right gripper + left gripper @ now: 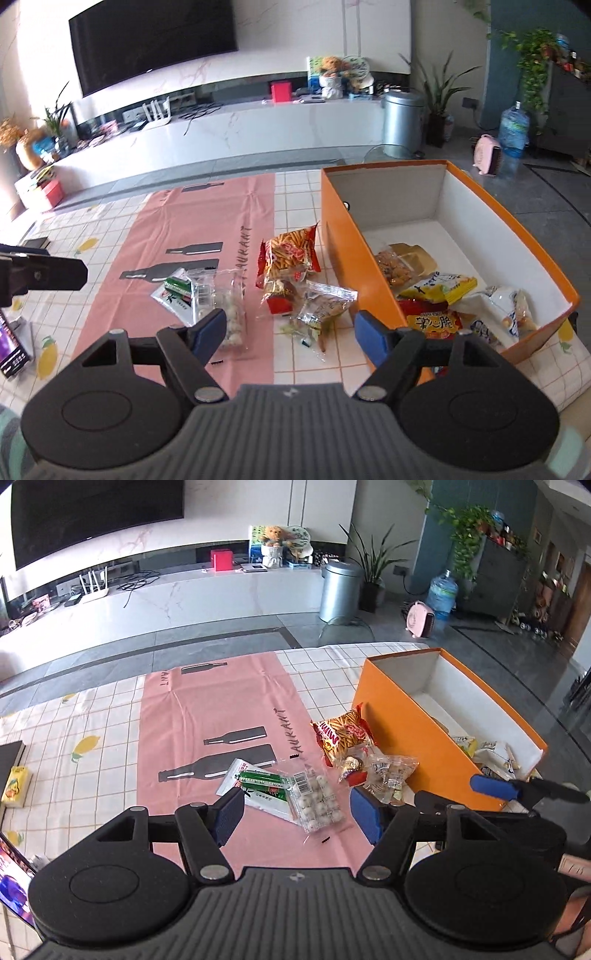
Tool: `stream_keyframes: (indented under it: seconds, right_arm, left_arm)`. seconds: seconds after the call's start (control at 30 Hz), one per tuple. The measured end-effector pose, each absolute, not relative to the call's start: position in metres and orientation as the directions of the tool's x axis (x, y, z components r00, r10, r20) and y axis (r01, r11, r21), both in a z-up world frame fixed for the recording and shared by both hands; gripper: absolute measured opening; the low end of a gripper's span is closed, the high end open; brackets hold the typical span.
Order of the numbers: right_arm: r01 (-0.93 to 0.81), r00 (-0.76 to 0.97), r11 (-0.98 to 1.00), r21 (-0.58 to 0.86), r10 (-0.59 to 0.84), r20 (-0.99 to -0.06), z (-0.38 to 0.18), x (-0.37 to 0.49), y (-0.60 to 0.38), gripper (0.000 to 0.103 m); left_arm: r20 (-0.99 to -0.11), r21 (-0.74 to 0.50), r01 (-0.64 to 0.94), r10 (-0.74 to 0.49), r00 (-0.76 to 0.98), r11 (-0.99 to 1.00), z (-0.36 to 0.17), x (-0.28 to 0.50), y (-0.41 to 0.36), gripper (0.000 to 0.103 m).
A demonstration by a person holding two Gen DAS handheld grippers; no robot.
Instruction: Organize snacks
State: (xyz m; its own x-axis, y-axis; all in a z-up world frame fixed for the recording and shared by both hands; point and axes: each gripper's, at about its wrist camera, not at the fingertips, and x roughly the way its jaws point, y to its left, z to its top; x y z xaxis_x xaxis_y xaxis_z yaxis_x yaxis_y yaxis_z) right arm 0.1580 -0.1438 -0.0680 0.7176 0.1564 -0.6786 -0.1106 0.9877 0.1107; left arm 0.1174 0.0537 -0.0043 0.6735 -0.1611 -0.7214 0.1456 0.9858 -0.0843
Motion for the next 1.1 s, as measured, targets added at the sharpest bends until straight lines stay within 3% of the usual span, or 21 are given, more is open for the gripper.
stream_keyframes:
  seconds: [0.2,0.37,0.6,0.83,0.97,1.1]
  right_arm:
    - [-0.053,0.754,0.997,0.048,0.072,-0.653,-0.089,0.161,-0.137,0.072]
    - [-0.026,0.745,0.999,0.035,0.043,-0.666,-0.109,0.176,-0.134,0.065]
    - [0.025,0.725,1.000,-0.005,-0.021,-0.688,-0.140,0.201,-0.122,0.062]
    - [0.038,0.711,0.999,0.002,-0.025,-0.703,-0.162,0.222,-0.123,0.057]
    - [0.015,0.712,1.000,0.002,-0.009,-0.702,-0.171,0.227,-0.121,0.054]
    - [0.022,0.689,0.999,0.033,0.009,-0.725,-0.182,0.232,-0.129,0.042]
  left_arm:
    - [-0.707,-0.090,0.166,-0.180,0.684,0.982,-0.024,0.124,0.043,0.077]
    - [-0.733,-0.130,0.165,-0.206,0.648,0.978,-0.046,0.140,0.039,0.063]
    - [-0.770,-0.141,0.142,-0.199,0.606,0.980,-0.070,0.160,0.043,0.061]
    - [-0.809,-0.147,0.160,-0.212,0.548,0.976,-0.100,0.189,0.034,0.062]
    - [-0.819,-0.175,0.113,-0.208,0.535,0.978,-0.116,0.202,0.035,0.076]
    - [-0.833,-0.201,0.075,-0.211,0.512,0.977,-0.129,0.211,0.038,0.076]
